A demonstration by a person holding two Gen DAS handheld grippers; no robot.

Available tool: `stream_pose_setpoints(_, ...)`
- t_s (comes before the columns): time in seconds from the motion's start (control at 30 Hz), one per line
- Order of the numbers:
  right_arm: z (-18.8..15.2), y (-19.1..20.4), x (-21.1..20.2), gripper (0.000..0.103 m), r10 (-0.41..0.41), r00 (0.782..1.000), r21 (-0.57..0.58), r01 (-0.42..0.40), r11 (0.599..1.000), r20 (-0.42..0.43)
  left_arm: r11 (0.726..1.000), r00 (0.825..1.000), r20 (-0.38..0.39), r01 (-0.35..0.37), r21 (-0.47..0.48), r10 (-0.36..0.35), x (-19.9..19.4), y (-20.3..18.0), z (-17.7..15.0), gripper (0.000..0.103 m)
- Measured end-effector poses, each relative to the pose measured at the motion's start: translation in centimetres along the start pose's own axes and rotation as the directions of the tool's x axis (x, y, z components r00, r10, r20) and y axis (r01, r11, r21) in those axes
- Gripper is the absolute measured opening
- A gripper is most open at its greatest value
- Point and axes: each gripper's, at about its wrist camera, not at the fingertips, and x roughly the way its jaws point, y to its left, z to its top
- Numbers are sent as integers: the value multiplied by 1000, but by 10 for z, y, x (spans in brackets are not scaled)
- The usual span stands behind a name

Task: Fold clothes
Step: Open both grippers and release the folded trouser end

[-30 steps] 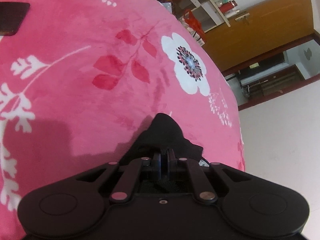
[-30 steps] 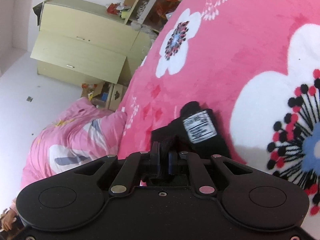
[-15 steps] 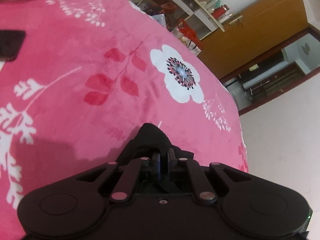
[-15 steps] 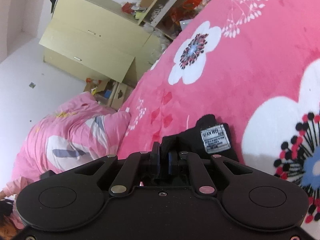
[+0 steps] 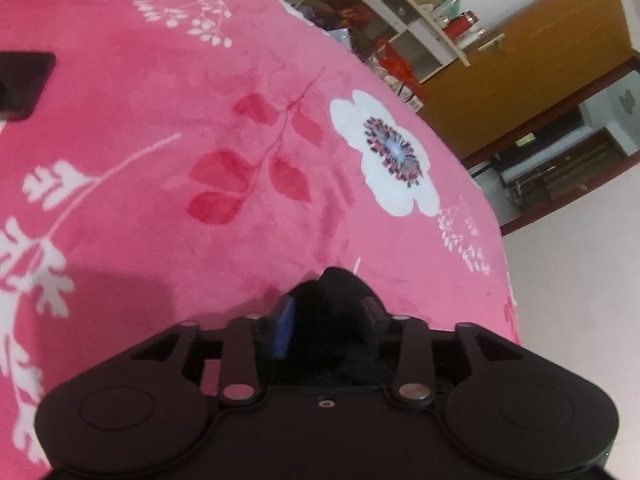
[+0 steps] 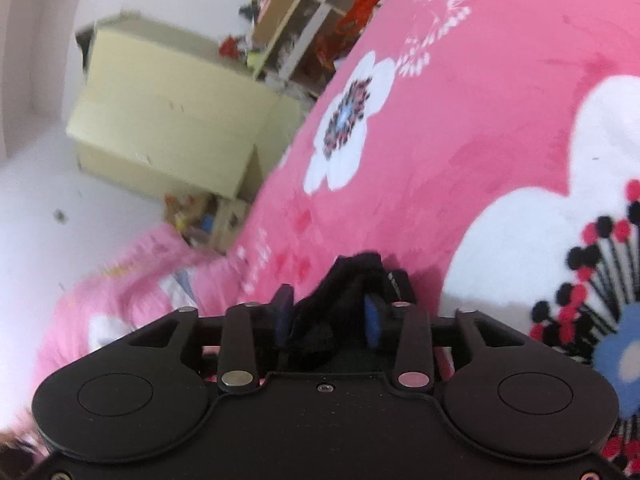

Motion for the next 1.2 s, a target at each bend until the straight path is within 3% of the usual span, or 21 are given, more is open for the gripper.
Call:
stream_pose_setpoints(0.1,11,-8,-16,51,41,998,42,-43,998,58,1000,1000,16,15,-19,-15,-9,4,8,37)
stream_pose_setpoints(0.27,15,0,-38,52,101,988,-2,-102,995,115,998,996,65,64,-26,-62,-33,6,14,37)
stream_pose_setpoints(0.37,-2,26,-36,51,72,997,-192,-69,979,12,992,992,19,124,16,-124,-49,6,3,38)
stream_pose_setpoints(0.43,-21,50,-26,45,-24,997,-388,-6,922,-72,990,992,-25,126,69,-124,-59,3,-11,38)
stream_pose_setpoints(0.57,-61,90,11,36,-177,974,-688,34,725,-139,977,995,-68,83,194,-71,-73,1,-47,38)
stream_pose_setpoints(0.67,-87,109,49,26,-284,945,-817,33,576,-163,970,996,-80,52,239,-34,-73,7,-72,38)
stream_pose_setpoints(0.73,-96,108,67,26,-337,928,-837,53,545,-160,964,996,-92,34,264,-10,-69,12,-86,37)
stream_pose_setpoints(0.9,-99,105,92,21,-367,925,-860,111,498,-93,929,996,-80,1,370,31,-62,17,-111,37)
stream_pose_setpoints(1.0,-93,105,100,21,-341,940,-853,163,495,-18,916,997,-72,6,400,25,-62,21,-115,38)
stream_pose_setpoints(1.07,-85,104,101,23,-309,950,-829,215,517,53,921,997,-74,17,390,13,-60,28,-113,38)
stream_pose_setpoints(1.13,-77,99,96,26,-253,962,-784,236,574,103,924,997,-78,24,382,6,-59,32,-111,38)
stream_pose_setpoints(1.2,-73,96,91,27,-238,961,-760,260,596,142,926,997,-80,30,376,1,-58,34,-110,38)
